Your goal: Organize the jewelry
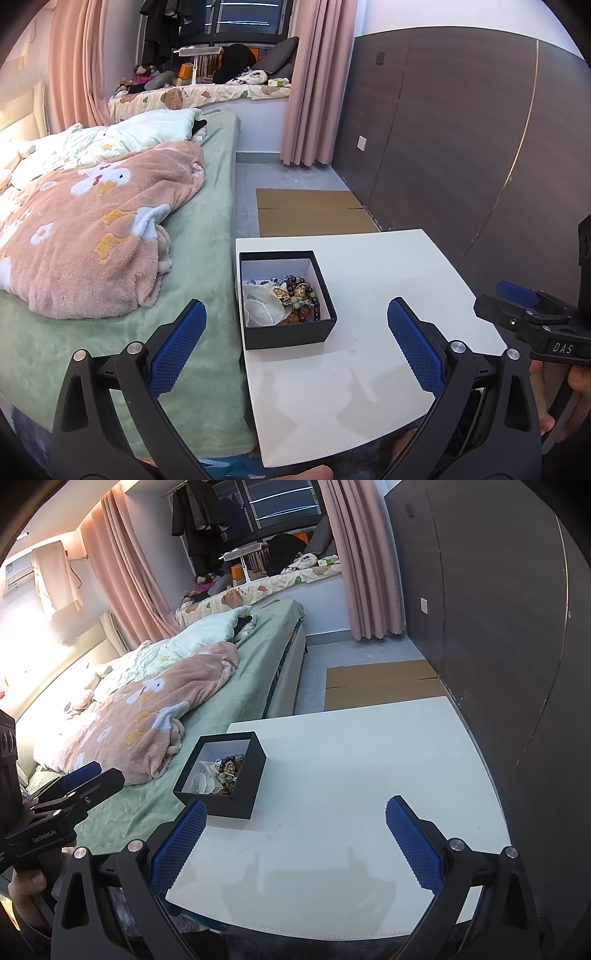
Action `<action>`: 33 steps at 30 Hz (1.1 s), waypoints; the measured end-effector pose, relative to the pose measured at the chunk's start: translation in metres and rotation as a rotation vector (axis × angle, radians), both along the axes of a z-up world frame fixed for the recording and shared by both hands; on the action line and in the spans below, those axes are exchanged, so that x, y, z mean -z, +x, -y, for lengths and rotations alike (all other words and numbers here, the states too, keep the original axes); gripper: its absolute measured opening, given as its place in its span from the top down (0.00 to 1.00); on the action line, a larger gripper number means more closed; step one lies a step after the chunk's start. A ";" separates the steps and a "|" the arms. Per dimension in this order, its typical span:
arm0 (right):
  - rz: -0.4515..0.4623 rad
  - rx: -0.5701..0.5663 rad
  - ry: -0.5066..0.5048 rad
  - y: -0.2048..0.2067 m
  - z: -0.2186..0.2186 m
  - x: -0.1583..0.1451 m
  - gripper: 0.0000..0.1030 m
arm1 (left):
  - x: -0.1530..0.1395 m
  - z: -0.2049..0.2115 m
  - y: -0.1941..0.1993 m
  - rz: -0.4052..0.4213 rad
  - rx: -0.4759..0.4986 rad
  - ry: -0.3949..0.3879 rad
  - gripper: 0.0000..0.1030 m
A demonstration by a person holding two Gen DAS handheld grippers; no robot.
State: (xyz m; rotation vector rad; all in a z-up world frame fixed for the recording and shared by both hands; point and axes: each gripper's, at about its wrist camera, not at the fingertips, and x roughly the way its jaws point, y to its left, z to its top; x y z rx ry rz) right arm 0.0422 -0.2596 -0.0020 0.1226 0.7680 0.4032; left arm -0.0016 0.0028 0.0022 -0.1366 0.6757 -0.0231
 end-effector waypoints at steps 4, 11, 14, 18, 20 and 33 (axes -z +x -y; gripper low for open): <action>-0.006 0.010 0.004 0.002 -0.001 0.003 0.07 | -0.001 0.001 0.002 -0.004 0.000 -0.002 0.05; 0.007 0.020 0.008 0.003 0.000 -0.001 0.07 | -0.002 0.003 0.002 -0.007 0.005 0.012 0.05; 0.010 0.014 0.002 0.002 -0.002 -0.001 0.07 | -0.002 0.005 0.002 -0.014 0.008 0.021 0.05; 0.010 0.004 -0.008 0.001 -0.007 0.000 0.07 | -0.003 0.007 0.001 -0.009 0.008 0.029 0.05; 0.009 0.004 -0.009 0.000 -0.007 0.000 0.07 | -0.003 0.007 0.001 -0.010 0.007 0.028 0.05; 0.010 0.005 -0.009 0.000 -0.007 0.000 0.07 | -0.003 0.005 -0.001 -0.009 0.001 0.033 0.05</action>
